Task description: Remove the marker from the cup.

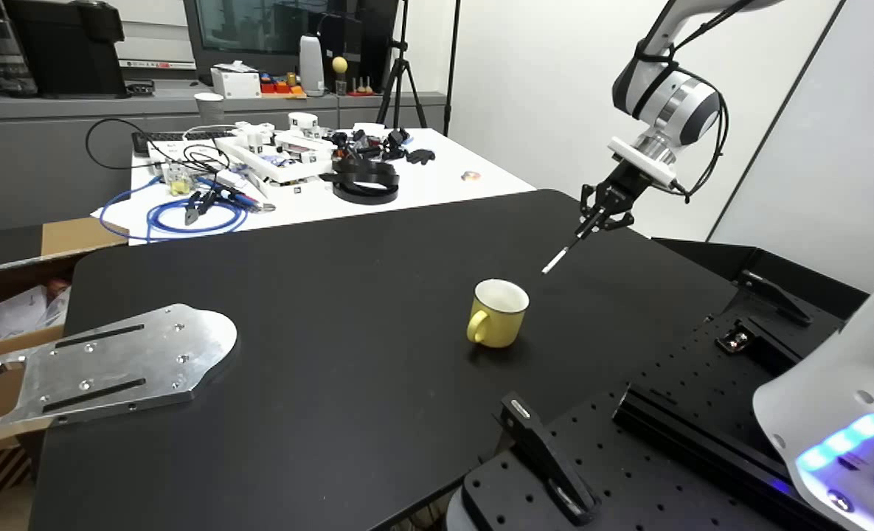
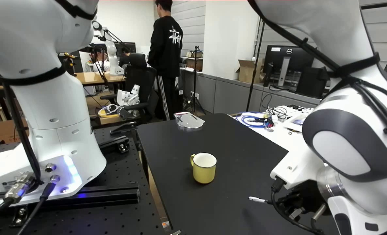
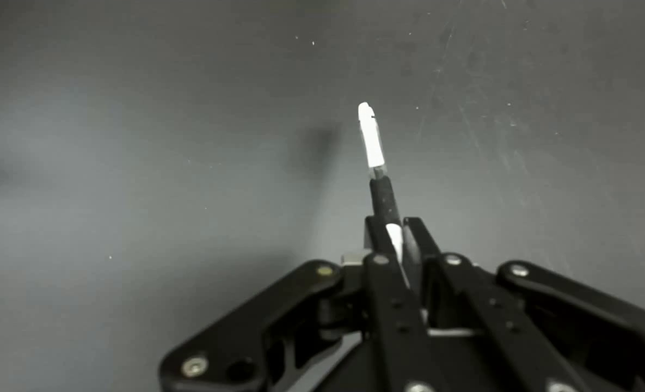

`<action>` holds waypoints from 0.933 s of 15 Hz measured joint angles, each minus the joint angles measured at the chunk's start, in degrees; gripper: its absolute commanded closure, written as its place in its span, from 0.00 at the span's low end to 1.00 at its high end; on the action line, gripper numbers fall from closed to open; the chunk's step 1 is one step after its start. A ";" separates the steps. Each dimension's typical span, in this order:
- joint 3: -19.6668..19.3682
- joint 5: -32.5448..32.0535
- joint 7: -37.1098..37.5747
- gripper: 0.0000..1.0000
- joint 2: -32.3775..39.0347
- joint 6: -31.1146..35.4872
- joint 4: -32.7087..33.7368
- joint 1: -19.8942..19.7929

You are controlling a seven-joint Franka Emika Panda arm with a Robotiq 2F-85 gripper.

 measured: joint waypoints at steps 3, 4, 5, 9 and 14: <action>0.19 0.01 0.01 0.97 5.47 -1.68 3.73 -0.37; 0.24 0.02 0.02 0.97 7.16 -1.96 4.97 -0.39; 0.28 0.02 0.04 0.97 8.63 -2.15 6.11 -0.39; 0.28 -0.08 0.05 0.56 12.62 -2.64 9.87 -0.39; 0.61 -0.25 -1.12 0.24 14.02 -2.66 12.69 -0.12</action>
